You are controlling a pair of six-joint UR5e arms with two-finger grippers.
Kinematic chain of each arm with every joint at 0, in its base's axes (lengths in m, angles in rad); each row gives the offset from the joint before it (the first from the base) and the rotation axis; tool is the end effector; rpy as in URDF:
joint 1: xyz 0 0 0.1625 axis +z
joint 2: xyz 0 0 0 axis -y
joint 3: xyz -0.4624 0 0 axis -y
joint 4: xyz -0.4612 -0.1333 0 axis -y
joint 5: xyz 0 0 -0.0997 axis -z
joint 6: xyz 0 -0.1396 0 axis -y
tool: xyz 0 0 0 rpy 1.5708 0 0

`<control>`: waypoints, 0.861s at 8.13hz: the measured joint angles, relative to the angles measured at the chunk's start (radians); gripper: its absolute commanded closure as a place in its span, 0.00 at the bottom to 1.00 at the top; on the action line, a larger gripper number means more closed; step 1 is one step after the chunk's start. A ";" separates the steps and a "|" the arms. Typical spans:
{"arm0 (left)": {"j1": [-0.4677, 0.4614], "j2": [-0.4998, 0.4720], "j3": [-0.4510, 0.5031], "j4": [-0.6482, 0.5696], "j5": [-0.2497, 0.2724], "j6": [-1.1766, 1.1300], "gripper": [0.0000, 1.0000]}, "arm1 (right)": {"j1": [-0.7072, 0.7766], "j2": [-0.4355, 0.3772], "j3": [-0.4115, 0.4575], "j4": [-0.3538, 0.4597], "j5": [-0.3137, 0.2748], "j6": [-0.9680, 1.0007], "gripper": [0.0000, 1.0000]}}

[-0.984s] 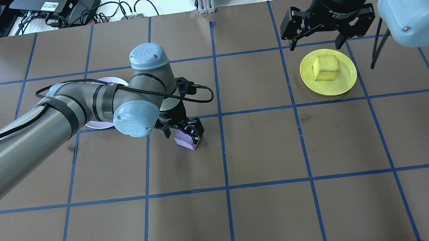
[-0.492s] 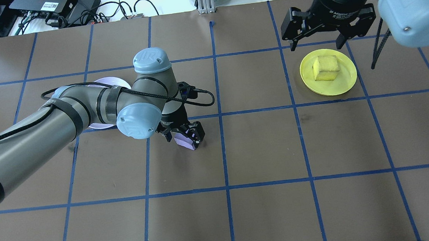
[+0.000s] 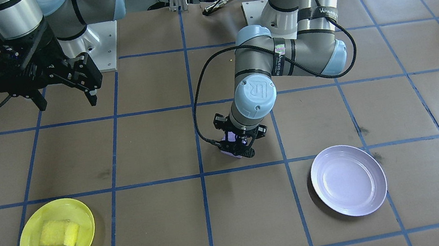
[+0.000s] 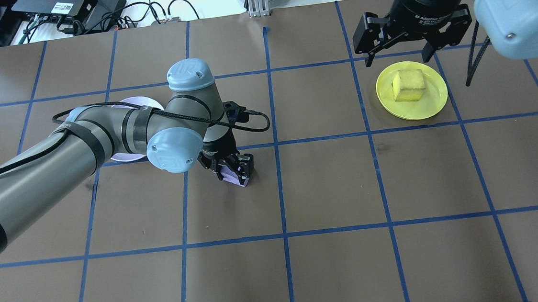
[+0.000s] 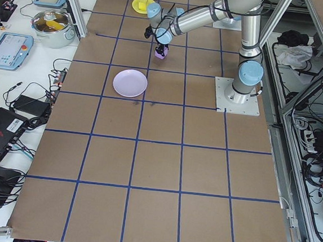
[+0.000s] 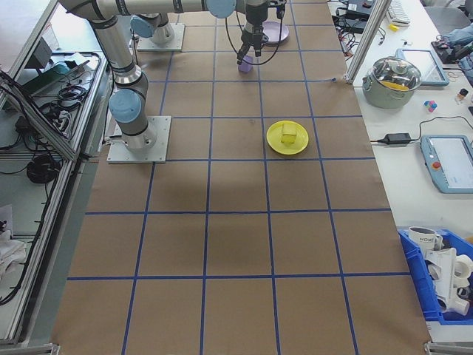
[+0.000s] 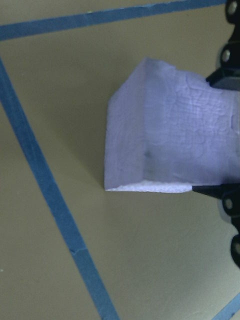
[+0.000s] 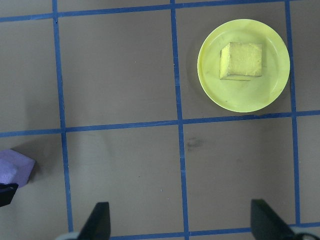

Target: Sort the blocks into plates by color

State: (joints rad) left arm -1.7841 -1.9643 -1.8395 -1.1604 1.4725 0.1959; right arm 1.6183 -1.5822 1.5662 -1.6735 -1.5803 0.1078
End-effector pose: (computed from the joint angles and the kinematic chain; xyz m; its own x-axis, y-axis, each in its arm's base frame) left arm -0.2713 -0.5582 0.1466 -0.9192 0.3674 0.1417 0.3914 0.8921 0.2259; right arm 0.1590 -0.5645 0.5054 -0.9982 0.0606 -0.0034 0.0606 0.9911 -0.1188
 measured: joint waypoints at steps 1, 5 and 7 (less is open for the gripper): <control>0.000 0.008 0.001 -0.009 0.001 -0.001 1.00 | 0.000 -0.001 0.000 0.018 0.000 -0.010 0.00; 0.047 0.073 0.118 -0.174 0.030 0.008 1.00 | -0.001 -0.007 0.000 0.042 -0.001 -0.017 0.00; 0.132 0.077 0.242 -0.236 0.070 0.089 1.00 | -0.002 -0.007 0.000 0.043 -0.001 -0.017 0.00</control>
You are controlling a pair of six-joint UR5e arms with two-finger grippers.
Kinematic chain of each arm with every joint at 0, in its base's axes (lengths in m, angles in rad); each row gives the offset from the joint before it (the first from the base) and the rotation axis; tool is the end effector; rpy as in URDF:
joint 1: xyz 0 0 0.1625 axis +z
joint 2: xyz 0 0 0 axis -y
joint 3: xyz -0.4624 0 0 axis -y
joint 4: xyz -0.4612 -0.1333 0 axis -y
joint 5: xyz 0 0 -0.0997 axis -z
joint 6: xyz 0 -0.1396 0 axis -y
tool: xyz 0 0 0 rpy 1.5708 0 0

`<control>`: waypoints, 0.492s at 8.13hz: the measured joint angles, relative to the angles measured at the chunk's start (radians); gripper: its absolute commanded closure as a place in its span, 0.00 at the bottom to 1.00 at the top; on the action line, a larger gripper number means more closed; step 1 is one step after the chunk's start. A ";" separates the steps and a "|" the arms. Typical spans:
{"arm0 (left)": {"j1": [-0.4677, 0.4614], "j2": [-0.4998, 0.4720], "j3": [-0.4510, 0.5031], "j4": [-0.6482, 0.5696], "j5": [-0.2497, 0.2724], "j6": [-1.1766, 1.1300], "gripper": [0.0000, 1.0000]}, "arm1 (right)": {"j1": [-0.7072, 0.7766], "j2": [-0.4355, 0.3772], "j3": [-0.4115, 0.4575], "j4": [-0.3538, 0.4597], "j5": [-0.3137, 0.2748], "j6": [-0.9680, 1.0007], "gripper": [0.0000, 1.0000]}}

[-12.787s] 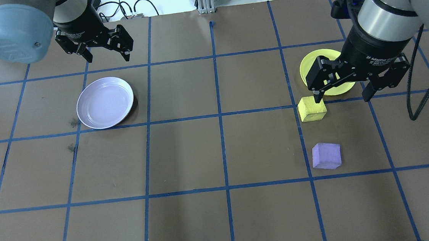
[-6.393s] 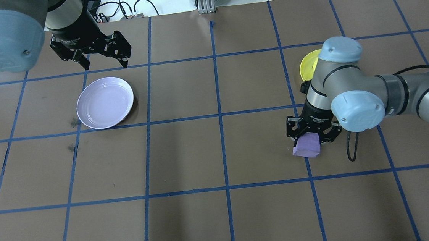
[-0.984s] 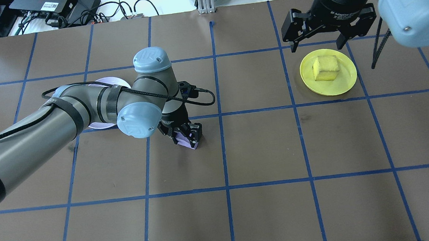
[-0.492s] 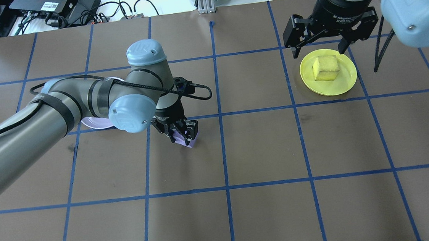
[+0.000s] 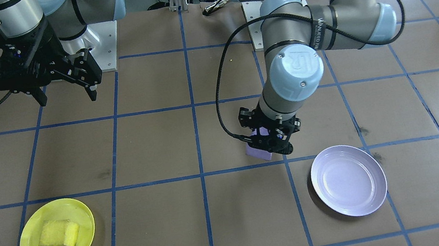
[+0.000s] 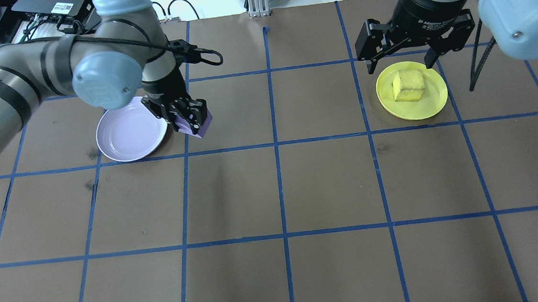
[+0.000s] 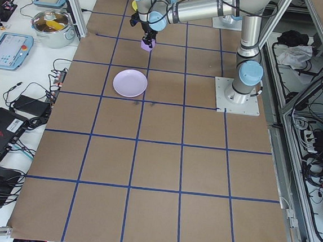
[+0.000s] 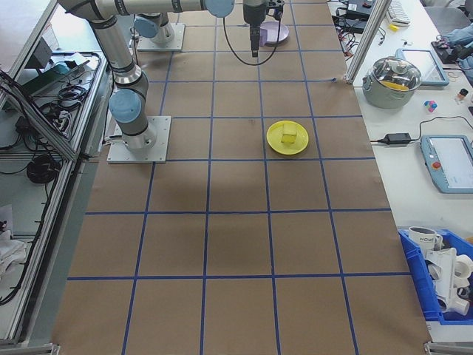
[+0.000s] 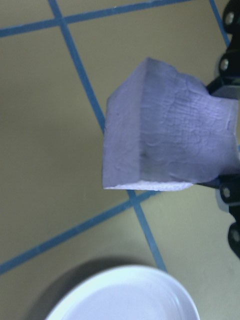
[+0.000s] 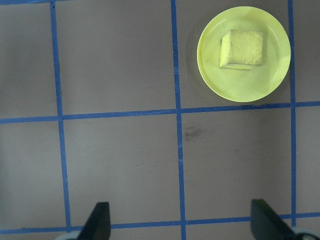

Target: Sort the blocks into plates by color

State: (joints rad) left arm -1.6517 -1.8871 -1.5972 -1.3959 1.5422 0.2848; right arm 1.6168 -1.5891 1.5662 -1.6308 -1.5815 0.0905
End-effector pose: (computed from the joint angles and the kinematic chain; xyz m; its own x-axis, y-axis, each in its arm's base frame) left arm -0.1896 -0.6400 0.2927 -0.9342 0.3491 0.0740 0.3565 0.9218 0.1524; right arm 0.1576 -0.5569 0.5045 -0.9990 0.0451 0.0031 0.0446 0.9955 -0.0834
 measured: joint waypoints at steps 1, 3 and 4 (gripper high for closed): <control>0.054 -0.008 0.039 -0.008 0.012 0.038 1.00 | 0.000 0.000 0.000 0.000 0.000 0.000 0.00; 0.154 -0.031 0.069 -0.002 0.042 0.073 1.00 | 0.000 0.000 0.000 0.000 -0.001 -0.001 0.00; 0.194 -0.045 0.072 0.014 0.048 0.077 1.00 | 0.000 0.000 0.000 -0.001 -0.001 -0.001 0.00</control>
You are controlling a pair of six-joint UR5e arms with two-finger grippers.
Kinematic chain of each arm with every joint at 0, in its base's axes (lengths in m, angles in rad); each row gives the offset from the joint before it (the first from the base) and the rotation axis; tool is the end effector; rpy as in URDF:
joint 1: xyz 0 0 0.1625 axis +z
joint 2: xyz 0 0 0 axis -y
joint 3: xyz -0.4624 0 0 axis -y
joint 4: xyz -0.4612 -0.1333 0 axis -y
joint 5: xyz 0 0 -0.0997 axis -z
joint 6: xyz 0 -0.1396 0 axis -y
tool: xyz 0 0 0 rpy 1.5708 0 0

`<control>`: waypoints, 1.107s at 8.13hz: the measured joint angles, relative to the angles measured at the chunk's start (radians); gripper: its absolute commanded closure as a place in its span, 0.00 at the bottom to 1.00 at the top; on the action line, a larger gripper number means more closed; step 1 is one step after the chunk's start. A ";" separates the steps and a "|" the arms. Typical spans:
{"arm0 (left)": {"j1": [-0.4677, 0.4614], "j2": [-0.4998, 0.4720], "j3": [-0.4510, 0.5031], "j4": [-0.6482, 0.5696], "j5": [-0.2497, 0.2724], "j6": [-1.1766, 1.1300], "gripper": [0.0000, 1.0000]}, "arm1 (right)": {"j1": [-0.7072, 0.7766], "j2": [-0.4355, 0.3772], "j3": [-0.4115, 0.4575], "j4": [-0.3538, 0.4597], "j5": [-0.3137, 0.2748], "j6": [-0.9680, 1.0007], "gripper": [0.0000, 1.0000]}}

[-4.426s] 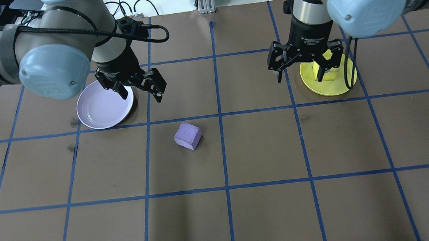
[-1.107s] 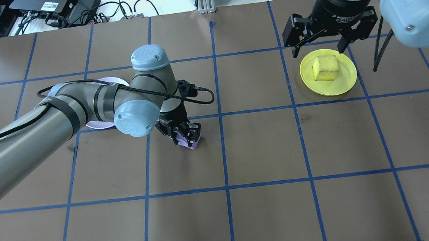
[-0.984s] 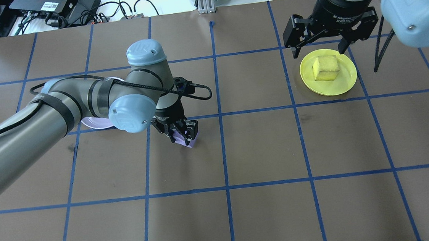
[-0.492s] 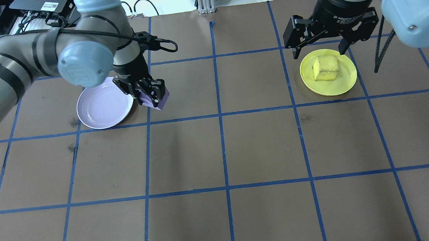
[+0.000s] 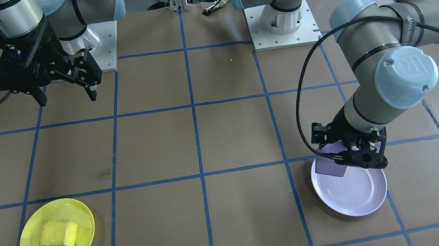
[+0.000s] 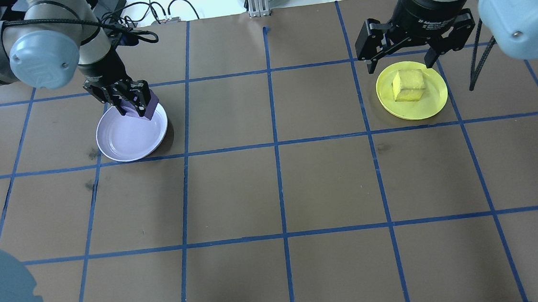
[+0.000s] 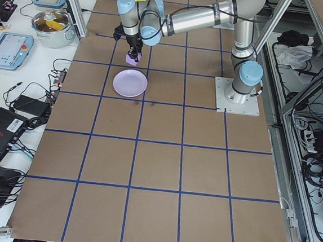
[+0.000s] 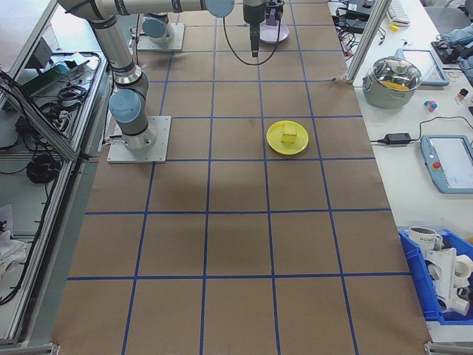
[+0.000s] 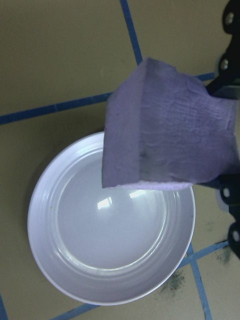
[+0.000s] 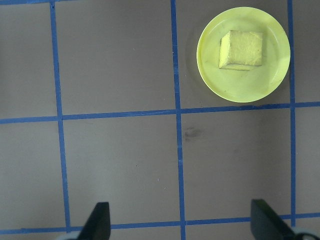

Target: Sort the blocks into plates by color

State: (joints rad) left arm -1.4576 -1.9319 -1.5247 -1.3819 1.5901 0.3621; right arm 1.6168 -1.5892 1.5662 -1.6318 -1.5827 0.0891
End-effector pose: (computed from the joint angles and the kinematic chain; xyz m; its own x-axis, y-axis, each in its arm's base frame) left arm -0.0526 -0.6936 0.3012 -0.9689 0.2458 0.0266 0.2472 0.9609 0.1244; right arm 0.1574 -0.5570 0.5047 -0.9990 0.0438 0.0043 0.0432 0.9955 -0.0846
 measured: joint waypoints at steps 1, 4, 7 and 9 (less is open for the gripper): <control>0.030 -0.018 0.002 0.015 0.003 0.002 1.00 | 0.000 0.000 0.000 0.000 0.000 0.000 0.00; 0.091 -0.096 0.002 0.061 0.008 0.001 0.11 | 0.000 0.000 0.000 0.000 0.000 0.000 0.00; 0.103 -0.123 0.000 0.070 0.007 -0.029 0.00 | 0.000 0.000 0.000 -0.001 0.000 0.000 0.00; 0.103 -0.116 0.001 0.070 0.010 -0.048 0.00 | 0.000 0.000 0.000 -0.002 0.001 0.000 0.00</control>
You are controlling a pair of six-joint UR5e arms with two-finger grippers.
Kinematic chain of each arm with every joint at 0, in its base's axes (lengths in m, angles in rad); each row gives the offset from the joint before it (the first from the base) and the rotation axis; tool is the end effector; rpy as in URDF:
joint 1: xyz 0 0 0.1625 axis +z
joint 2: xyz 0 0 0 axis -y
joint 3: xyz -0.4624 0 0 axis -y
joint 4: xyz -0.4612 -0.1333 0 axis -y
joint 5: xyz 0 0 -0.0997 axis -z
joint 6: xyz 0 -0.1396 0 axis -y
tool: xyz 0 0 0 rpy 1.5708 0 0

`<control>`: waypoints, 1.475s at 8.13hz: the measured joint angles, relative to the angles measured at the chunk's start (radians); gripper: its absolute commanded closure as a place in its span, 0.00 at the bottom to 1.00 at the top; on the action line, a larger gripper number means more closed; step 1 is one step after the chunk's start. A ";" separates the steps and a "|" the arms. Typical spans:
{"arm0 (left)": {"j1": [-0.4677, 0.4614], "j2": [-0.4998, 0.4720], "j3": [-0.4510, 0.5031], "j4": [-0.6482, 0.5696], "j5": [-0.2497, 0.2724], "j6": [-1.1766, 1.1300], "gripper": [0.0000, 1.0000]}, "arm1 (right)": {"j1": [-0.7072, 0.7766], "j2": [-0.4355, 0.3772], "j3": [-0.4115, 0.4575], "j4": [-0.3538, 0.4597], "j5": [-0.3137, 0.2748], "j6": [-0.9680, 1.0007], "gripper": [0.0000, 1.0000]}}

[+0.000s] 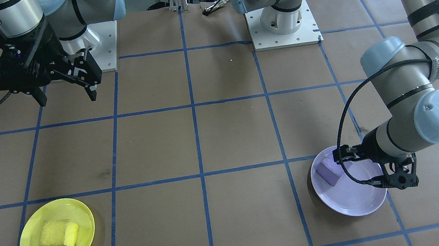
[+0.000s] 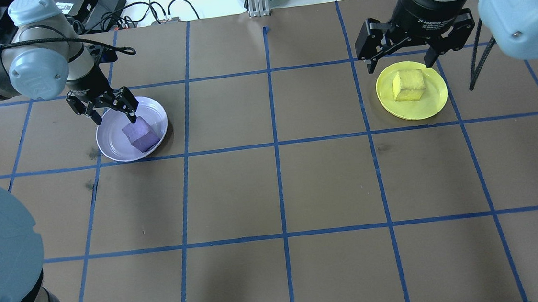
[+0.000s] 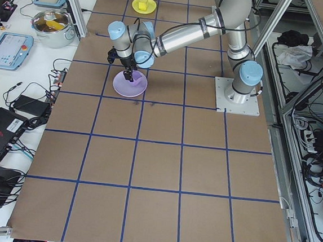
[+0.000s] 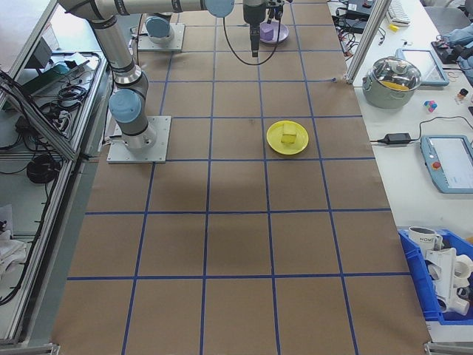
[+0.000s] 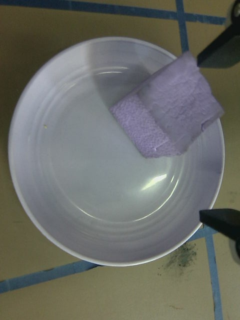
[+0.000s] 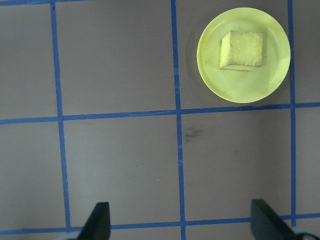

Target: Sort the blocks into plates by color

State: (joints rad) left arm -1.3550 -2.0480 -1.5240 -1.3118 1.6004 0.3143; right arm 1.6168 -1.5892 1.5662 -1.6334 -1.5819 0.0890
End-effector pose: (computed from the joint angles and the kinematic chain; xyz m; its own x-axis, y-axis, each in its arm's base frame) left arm 0.0250 -0.7172 0.2263 -0.9948 0.0987 0.0250 0.1015 0.9800 0.1712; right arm 0.1575 -0.5572 0.5049 -0.9990 0.0436 0.0034 0.0431 0.9953 -0.0861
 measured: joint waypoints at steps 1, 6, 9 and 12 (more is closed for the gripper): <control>-0.005 0.014 0.001 -0.002 0.000 -0.003 0.00 | 0.000 0.000 0.000 0.000 0.000 0.000 0.00; -0.088 0.221 -0.001 -0.123 -0.017 -0.096 0.00 | 0.000 0.000 0.000 0.000 -0.001 0.000 0.00; -0.184 0.344 -0.012 -0.181 -0.038 -0.233 0.00 | 0.000 0.000 0.000 0.000 -0.001 0.000 0.00; -0.202 0.372 -0.014 -0.185 -0.039 -0.253 0.00 | 0.000 0.000 0.000 0.000 -0.001 0.000 0.00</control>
State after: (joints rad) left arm -1.5575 -1.6759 -1.5376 -1.4970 1.5618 0.0612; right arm 1.6168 -1.5892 1.5662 -1.6337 -1.5831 0.0890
